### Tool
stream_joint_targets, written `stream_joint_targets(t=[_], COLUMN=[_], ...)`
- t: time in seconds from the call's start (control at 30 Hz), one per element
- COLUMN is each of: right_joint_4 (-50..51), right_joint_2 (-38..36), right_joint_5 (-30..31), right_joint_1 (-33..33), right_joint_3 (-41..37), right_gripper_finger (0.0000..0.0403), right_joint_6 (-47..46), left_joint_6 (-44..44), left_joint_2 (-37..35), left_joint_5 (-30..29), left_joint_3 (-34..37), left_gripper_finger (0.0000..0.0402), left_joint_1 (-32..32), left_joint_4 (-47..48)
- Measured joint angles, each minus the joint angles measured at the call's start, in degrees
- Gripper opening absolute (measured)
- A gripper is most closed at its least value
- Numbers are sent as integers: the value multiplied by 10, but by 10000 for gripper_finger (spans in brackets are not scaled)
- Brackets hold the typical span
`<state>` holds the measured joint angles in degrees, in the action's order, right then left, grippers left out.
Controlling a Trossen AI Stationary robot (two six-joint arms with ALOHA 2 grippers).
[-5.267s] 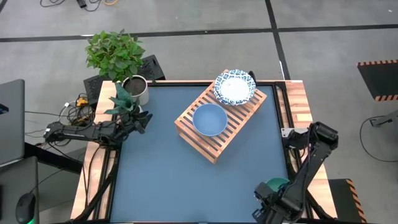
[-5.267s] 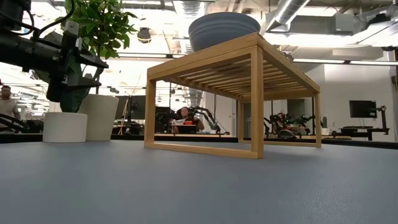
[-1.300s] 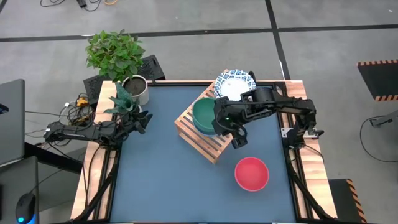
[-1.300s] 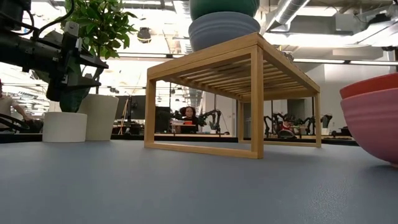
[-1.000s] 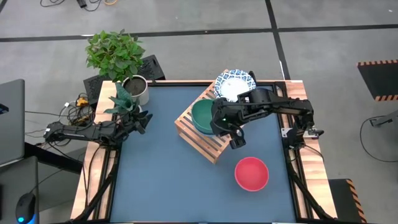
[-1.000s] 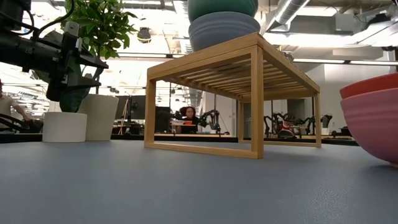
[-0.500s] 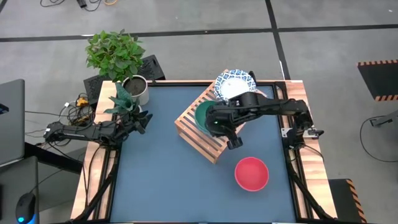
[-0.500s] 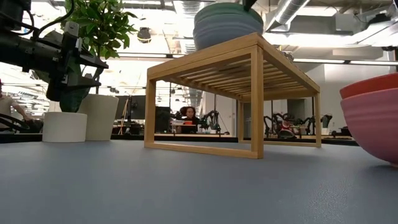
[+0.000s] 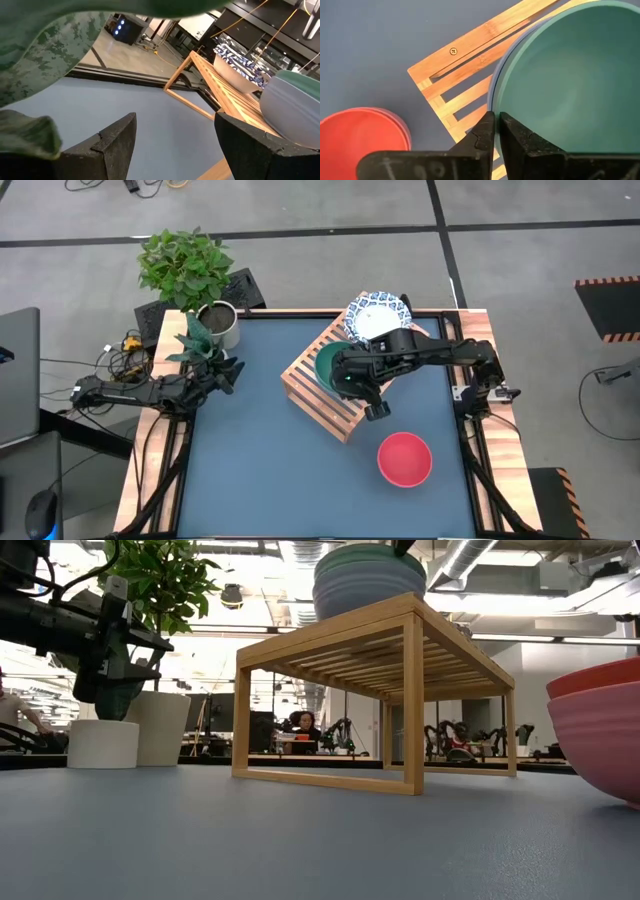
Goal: Place and stack bowls onto a shelf
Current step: Stack the green bowl on top of the blue bowl
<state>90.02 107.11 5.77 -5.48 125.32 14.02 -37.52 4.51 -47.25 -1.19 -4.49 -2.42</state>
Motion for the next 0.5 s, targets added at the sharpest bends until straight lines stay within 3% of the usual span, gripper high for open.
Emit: stream_joint_targets(t=[0.23,0.5], right_joint_4=[0,0], right_joint_2=[0,0], right_joint_5=[21,49], right_joint_1=[0,-2], right_joint_3=[0,9], right_gripper_finger=[92,193], right_joint_6=[4,-3], left_joint_6=[0,-1], left_joint_2=[0,0], left_joint_5=[0,0], left_joint_3=[0,0], left_gripper_finger=[253,253], left_joint_1=[0,0], left_joint_4=[0,0])
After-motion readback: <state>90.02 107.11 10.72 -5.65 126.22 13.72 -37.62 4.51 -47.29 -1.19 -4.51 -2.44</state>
